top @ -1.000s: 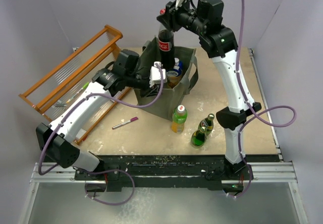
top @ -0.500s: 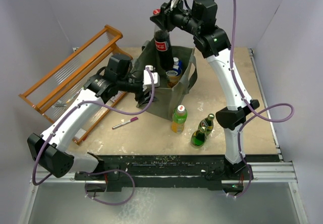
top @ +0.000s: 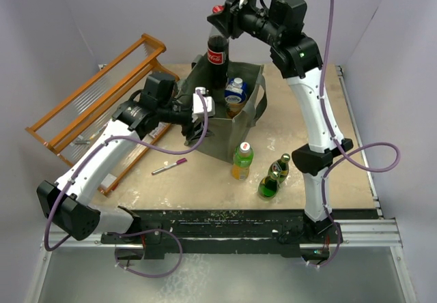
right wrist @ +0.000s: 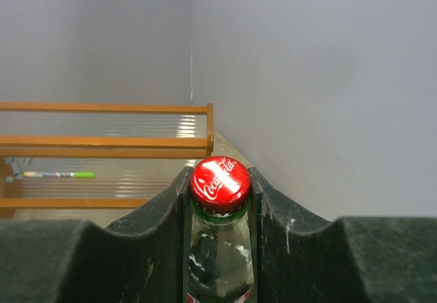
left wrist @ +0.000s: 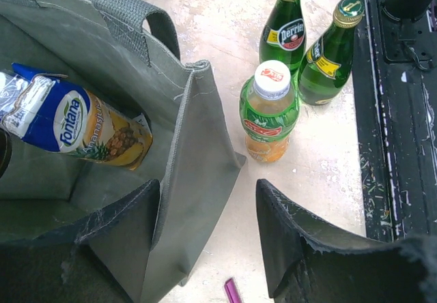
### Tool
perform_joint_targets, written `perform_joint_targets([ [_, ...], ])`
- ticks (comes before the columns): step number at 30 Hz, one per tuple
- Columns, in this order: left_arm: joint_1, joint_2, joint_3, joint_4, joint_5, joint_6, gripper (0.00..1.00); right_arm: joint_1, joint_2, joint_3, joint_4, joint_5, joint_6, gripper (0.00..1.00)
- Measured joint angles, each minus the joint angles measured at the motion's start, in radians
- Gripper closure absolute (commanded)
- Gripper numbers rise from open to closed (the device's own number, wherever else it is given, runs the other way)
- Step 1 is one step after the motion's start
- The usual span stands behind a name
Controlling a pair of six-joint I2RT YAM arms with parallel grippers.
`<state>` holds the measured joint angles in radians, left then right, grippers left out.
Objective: Place the beverage into the canvas bag
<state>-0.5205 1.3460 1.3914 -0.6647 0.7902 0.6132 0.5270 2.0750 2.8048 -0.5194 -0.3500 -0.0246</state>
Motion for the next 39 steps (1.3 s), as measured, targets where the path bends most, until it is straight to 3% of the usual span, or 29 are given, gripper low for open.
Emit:
perform_joint_targets([
  [20, 0.019, -0.018, 0.000, 0.004, 0.010, -0.011, 0.37, 0.000, 0.081, -0.016, 0.068, -0.099, 0.114, 1.00],
  [39, 0.032, -0.074, -0.043, 0.005, -0.003, -0.011, 0.40, -0.037, 0.097, -0.247, 0.094, -0.153, 0.035, 1.00],
])
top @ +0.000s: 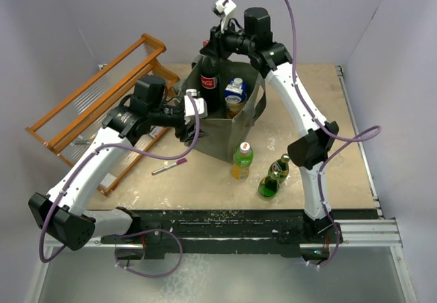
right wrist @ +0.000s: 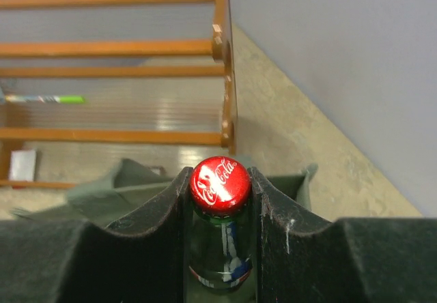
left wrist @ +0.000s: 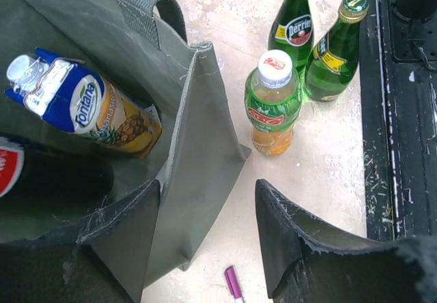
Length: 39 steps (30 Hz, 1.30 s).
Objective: Place the beverage into the canvas bag
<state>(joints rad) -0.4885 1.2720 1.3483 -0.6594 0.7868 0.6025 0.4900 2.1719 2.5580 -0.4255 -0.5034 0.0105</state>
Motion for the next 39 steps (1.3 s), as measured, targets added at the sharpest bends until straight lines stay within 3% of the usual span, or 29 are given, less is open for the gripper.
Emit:
perform_joint_targets([
  [8, 0.015, -0.023, -0.012, -0.001, -0.035, 0.000, 0.45, -0.048, 0.000, -0.225, 0.015, -0.014, -0.124, 1.00],
  [20, 0.037, -0.023, -0.012, -0.005, -0.035, -0.016, 0.48, -0.053, -0.046, -0.335, 0.063, -0.092, -0.277, 1.00],
  [39, 0.037, -0.023, -0.012, -0.011, -0.033, -0.016, 0.47, 0.024, -0.067, -0.296, -0.166, 0.027, -0.571, 1.00],
])
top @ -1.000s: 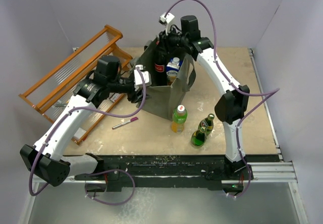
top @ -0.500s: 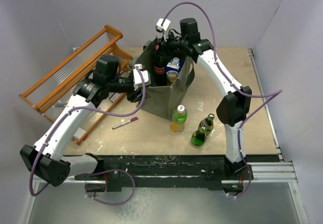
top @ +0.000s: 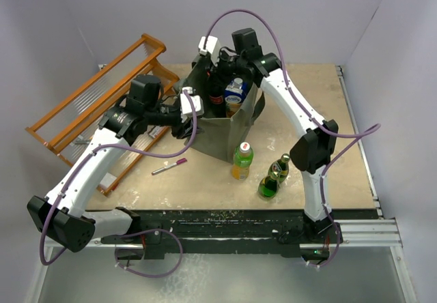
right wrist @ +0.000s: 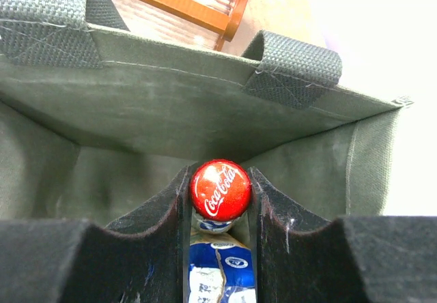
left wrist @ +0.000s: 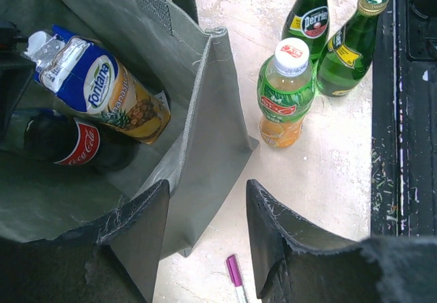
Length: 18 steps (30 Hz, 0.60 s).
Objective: Place the beverage into the canvas bag
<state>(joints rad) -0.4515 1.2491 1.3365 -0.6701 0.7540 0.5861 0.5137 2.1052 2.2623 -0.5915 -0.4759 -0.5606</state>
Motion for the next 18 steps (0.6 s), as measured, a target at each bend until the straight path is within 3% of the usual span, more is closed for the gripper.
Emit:
perform_joint_targets([
  [18, 0.000, 0.000, 0.000, -0.001, 0.005, 0.000, 0.46, -0.003, 0.001, -0.010, 0.035, 0.093, 0.088, 1.00],
])
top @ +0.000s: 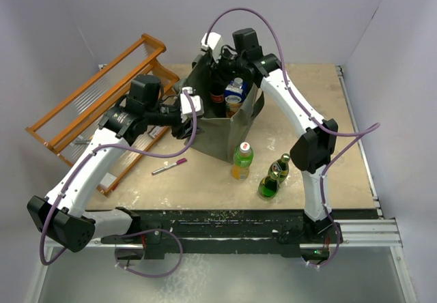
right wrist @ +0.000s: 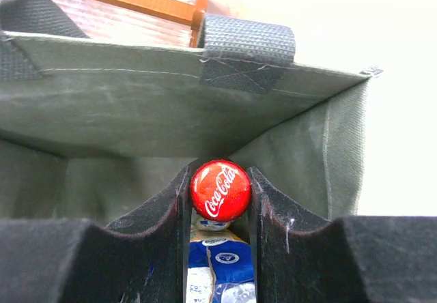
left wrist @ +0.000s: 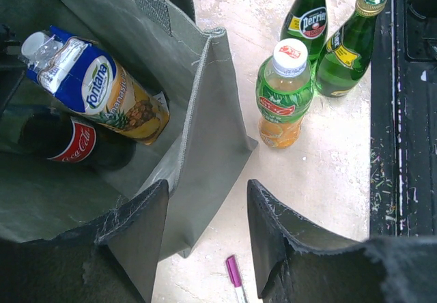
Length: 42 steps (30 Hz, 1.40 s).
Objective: Place the beverage into the canvas bag
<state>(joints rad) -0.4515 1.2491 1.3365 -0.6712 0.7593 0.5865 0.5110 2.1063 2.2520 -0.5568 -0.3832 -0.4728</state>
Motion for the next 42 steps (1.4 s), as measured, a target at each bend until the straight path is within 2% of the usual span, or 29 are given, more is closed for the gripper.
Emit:
perform_joint_targets([
  [3, 0.000, 0.000, 0.000, 0.000, 0.000, 0.000, 0.46, -0.003, 0.001, 0.000, 0.008, 0.023, 0.022, 0.97],
  [9, 0.000, 0.000, 0.000, 0.000, 0.000, 0.000, 0.46, -0.003, 0.002, -0.003, 0.025, 0.071, 0.049, 0.76],
  [15, 0.001, 0.000, 0.000, 0.000, 0.002, 0.000, 0.45, -0.003, 0.002, -0.003, 0.034, 0.121, 0.057, 0.60],
  [19, 0.003, 0.000, 0.000, 0.000, 0.003, 0.000, 0.45, -0.008, 0.003, -0.003, 0.063, 0.167, 0.044, 0.55],
  [25, 0.005, 0.000, 0.000, 0.000, 0.006, 0.000, 0.45, -0.025, 0.001, -0.003, 0.197, 0.194, 0.027, 0.50],
  [42, 0.005, 0.006, 0.000, 0.028, -0.012, -0.048, 0.42, -0.025, -0.021, -0.003, 0.188, 0.168, 0.061, 0.40],
])
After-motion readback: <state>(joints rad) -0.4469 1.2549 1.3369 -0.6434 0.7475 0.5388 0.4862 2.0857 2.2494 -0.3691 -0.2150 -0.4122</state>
